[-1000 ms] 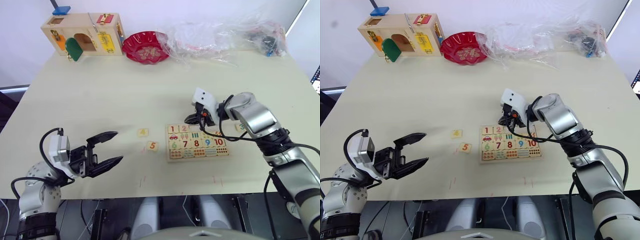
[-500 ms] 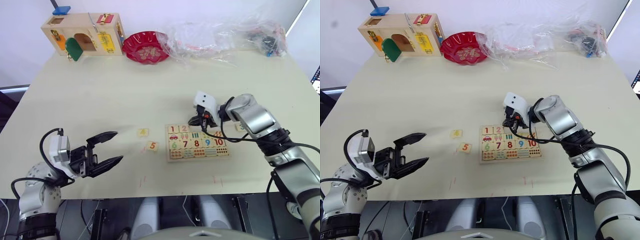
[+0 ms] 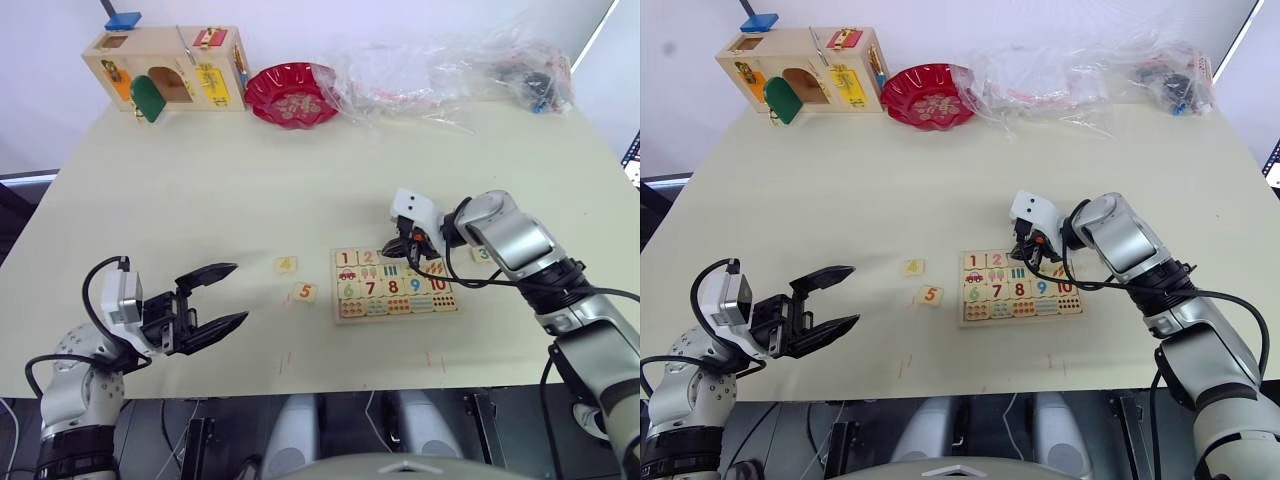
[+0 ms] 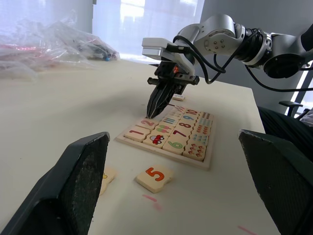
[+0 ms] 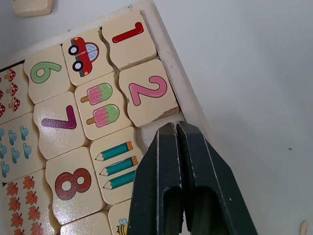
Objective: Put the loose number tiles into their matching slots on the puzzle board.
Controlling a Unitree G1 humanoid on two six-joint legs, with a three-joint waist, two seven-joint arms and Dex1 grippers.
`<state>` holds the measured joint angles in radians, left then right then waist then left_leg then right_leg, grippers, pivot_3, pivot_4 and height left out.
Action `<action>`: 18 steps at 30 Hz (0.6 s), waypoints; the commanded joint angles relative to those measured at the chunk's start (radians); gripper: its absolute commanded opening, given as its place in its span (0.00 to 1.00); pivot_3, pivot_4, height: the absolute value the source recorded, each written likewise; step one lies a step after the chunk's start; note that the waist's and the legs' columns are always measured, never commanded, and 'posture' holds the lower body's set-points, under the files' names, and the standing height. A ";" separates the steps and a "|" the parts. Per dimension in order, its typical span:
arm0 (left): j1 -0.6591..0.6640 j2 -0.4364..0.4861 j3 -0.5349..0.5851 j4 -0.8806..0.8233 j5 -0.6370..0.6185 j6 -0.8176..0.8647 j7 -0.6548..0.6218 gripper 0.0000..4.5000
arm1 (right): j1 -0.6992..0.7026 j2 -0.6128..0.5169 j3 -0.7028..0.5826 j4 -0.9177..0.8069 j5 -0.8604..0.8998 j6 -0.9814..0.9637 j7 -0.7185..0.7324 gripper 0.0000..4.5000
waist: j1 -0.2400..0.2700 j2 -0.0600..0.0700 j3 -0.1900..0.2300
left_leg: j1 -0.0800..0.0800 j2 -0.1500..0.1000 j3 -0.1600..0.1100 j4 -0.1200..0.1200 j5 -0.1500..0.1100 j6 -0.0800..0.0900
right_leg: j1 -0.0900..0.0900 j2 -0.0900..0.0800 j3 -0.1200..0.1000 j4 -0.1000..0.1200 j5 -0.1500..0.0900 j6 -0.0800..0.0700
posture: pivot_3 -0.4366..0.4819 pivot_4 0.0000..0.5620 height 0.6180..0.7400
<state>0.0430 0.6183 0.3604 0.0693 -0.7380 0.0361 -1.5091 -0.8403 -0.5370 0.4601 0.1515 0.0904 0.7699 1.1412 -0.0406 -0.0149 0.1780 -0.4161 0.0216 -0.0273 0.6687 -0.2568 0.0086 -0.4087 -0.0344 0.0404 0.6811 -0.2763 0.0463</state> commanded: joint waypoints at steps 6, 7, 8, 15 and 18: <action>0.004 0.003 0.011 -0.025 -0.006 -0.010 -0.001 1.00 | 0.002 0.004 0.006 -0.043 0.001 -0.001 0.005 0.01 | 0.000 0.000 0.000 | 0.000 0.000 0.000 0.000 0.000 0.000 | 0.000 0.000 0.000 0.000 0.000 0.000 | 0.48 0.27 1.00; 0.005 0.002 0.012 -0.027 -0.006 -0.010 -0.001 1.00 | 0.003 0.004 0.007 -0.045 0.001 -0.001 0.005 0.01 | 0.000 0.000 0.000 | 0.000 0.000 0.000 0.000 0.000 0.000 | 0.000 0.000 0.000 0.000 0.000 0.000 | 0.48 0.27 1.00; 0.006 0.002 0.012 -0.027 -0.007 -0.010 0.000 1.00 | 0.003 0.005 0.007 -0.046 0.002 0.000 0.005 0.01 | 0.000 0.000 0.000 | 0.000 0.000 0.000 0.000 0.000 0.000 | 0.000 0.000 0.000 0.000 0.000 0.000 | 0.48 0.27 1.00; 0.009 0.002 0.013 -0.030 -0.007 -0.010 0.001 1.00 | 0.004 0.009 0.008 -0.052 0.003 0.002 0.005 0.01 | 0.000 0.000 0.000 | 0.000 0.000 0.000 0.000 0.000 0.000 | 0.000 0.000 0.000 0.000 0.000 0.000 | 0.48 0.27 1.00; 0.010 0.001 0.013 -0.032 -0.007 -0.010 0.002 1.00 | 0.003 0.008 0.009 -0.051 0.001 0.002 0.005 0.01 | 0.000 0.000 0.000 | 0.000 0.000 0.000 0.000 0.000 0.000 | 0.000 0.000 0.000 0.000 0.000 0.000 | 0.48 0.27 1.00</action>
<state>0.0459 0.6183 0.3605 0.0693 -0.7380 0.0361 -1.5086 -0.8400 -0.5292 0.4726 0.1336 0.0903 0.7766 1.1454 -0.0407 -0.0149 0.1780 -0.4161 0.0216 -0.0274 0.6687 -0.2568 0.0086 -0.4087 -0.0344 0.0404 0.6811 -0.2763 0.0463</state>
